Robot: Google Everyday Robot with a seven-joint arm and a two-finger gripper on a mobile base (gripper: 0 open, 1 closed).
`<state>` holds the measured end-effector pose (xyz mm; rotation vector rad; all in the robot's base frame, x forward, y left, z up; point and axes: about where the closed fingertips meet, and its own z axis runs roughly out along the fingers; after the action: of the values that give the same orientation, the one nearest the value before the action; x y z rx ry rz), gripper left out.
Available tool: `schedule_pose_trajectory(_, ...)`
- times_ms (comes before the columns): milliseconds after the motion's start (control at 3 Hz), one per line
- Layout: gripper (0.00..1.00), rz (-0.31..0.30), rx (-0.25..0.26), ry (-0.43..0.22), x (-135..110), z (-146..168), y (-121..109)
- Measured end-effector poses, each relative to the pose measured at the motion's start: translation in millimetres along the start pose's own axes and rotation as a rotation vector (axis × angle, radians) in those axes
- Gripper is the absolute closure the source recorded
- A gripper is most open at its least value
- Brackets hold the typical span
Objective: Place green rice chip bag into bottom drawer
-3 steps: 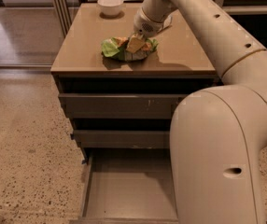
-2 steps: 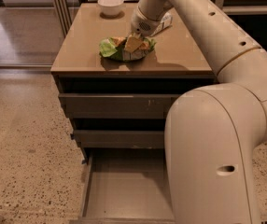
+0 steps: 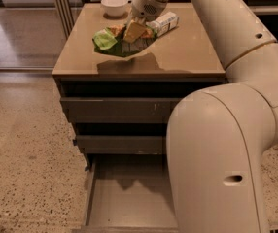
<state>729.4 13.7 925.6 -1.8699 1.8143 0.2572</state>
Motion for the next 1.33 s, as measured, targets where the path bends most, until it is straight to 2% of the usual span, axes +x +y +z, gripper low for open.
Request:
schedule_pose_trajectory(333, 1.0, -0.017, -0.007, -0.054, -9.7, -30.8, 13.1)
schedule_pose_trajectory(667, 1.0, -0.006, -0.022, -0.128, -10.8, -56.5, 27.2)
schedule_pose_trajectory(1000, 1.0, 0.028, -0.049, -0.237, -8.0, -71.8, 39.9)
schedule_pose_trajectory(1333, 1.0, 0.053, -0.097, -0.327, -6.1, -82.2, 57.8)
